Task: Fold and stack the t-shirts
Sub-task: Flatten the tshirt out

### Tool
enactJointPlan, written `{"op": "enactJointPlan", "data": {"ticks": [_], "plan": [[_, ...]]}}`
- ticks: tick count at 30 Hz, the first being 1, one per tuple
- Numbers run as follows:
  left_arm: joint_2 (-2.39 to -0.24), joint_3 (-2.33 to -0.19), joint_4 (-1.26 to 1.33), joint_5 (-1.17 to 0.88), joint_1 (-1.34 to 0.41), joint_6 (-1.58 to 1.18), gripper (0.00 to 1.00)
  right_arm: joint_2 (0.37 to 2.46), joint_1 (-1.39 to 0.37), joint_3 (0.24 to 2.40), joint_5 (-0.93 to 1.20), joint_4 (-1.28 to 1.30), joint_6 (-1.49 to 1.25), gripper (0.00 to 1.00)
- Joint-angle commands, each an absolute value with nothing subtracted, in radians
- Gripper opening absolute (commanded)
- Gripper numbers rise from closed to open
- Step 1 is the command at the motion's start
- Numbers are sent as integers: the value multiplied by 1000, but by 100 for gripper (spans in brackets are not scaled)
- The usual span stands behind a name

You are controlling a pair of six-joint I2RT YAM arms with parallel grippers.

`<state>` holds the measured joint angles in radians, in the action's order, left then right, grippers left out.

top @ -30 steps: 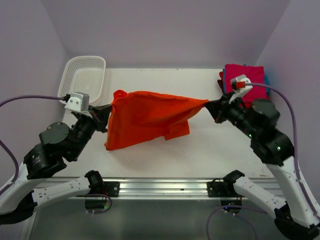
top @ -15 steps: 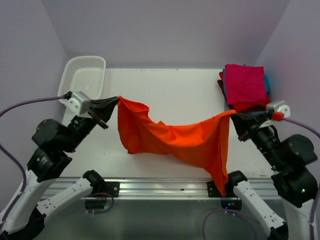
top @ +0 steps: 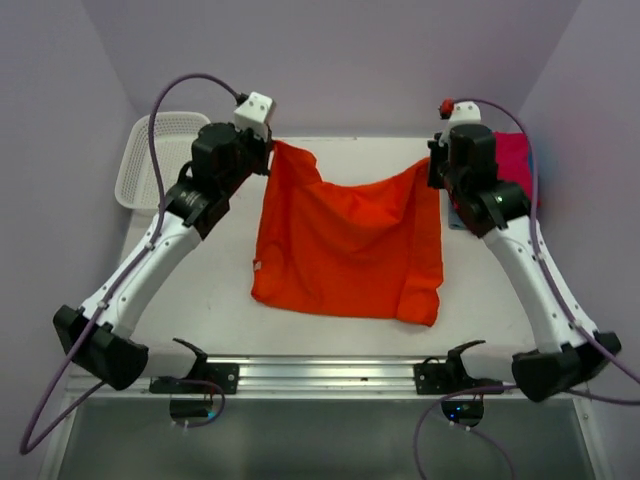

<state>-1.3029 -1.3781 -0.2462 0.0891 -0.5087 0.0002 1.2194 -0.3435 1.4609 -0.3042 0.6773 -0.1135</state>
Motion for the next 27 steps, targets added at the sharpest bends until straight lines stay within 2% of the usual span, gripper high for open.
{"op": "enactJointPlan", "data": {"ticks": [1, 4, 7, 10, 11, 13, 14, 18, 22, 27], "plan": [[-1386, -1503, -132, 34, -346, -23, 0, 1406, -308, 1549, -355, 516, -126, 0], [-1434, -1542, -127, -20, -190, -51, 0, 1520, -246, 1649, -336, 517, -150, 0], [-1347, -1505, -69, -49, -94, -45, 0, 1530, -232, 1671, -348, 497, -121, 0], [-1176, -1421, -35, -38, -109, -14, 0, 1352, -239, 1568, -318, 344, -60, 0], [-1122, -1399, -22, -38, -124, -5, 0, 1236, -250, 1540, -290, 284, -16, 0], [-961, -1352, -20, -3, -219, 73, 0, 1108, -294, 1433, -264, 188, 47, 0], [-862, -1344, -26, -9, -257, 83, 0, 959, -331, 1390, -230, 155, 87, 0], [-651, -1313, -28, -115, -296, 49, 0, 641, -379, 1195, -82, 55, 80, 0], [-571, -1341, -21, -230, -296, 9, 0, 517, -373, 1179, -55, 90, 75, 0], [-632, -1353, -50, -206, -287, 9, 0, 635, -330, 1293, -168, 187, 35, 0]]}}
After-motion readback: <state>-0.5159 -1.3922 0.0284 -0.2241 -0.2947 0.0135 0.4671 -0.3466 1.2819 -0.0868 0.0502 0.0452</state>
